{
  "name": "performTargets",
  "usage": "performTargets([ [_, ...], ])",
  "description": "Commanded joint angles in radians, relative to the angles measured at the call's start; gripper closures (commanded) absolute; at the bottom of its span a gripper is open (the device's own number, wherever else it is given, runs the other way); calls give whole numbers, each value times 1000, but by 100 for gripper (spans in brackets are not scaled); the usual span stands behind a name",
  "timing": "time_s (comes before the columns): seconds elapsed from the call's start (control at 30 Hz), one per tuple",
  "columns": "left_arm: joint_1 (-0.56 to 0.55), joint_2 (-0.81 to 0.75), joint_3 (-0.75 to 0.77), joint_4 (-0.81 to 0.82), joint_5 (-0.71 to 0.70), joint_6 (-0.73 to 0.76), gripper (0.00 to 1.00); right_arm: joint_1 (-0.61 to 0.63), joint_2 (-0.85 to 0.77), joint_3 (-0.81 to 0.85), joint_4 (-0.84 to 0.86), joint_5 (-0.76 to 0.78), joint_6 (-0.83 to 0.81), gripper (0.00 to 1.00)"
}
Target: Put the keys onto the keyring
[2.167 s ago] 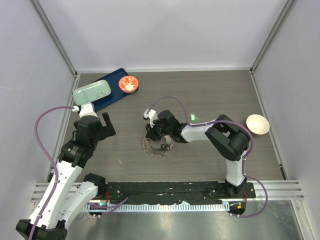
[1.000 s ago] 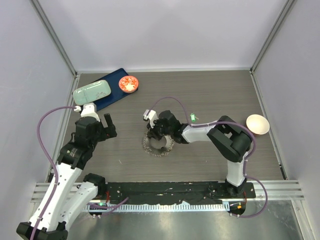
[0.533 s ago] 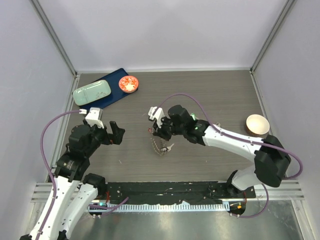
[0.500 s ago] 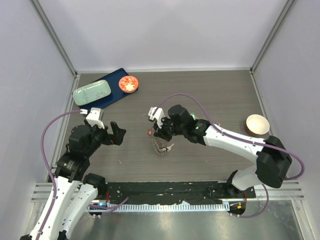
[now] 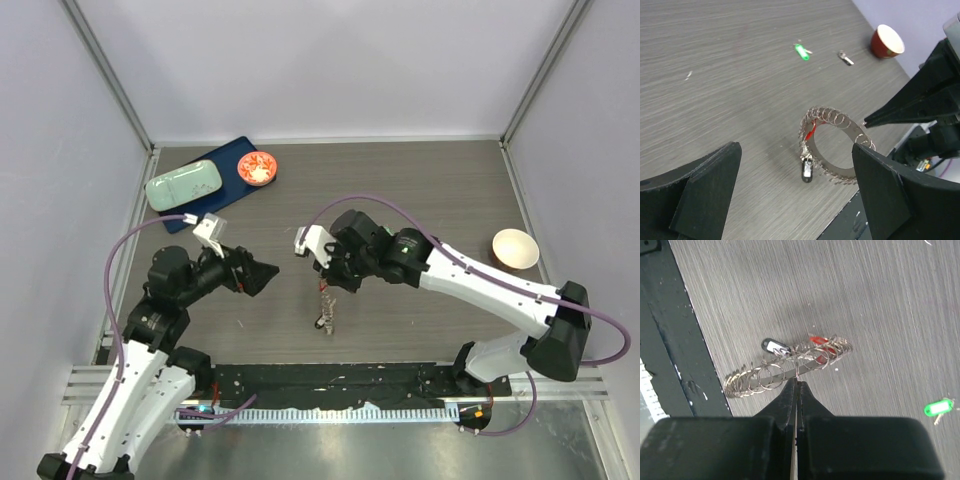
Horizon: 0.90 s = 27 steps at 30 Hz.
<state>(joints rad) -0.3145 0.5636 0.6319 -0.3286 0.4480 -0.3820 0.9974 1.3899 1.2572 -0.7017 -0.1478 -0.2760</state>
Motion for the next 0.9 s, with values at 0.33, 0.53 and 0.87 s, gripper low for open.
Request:
performTargets([
  [0.33, -291, 22, -184, 579, -67, 3, 10, -3, -144, 59, -162, -24, -163, 99],
  [0.53, -400, 153, -182, 687, 1, 237, 8, -3, -187, 33, -144, -24, -219, 99],
  [0.87, -399, 292, -126, 738, 192, 377, 26, -2, -206, 11, -110, -39, -229, 99],
])
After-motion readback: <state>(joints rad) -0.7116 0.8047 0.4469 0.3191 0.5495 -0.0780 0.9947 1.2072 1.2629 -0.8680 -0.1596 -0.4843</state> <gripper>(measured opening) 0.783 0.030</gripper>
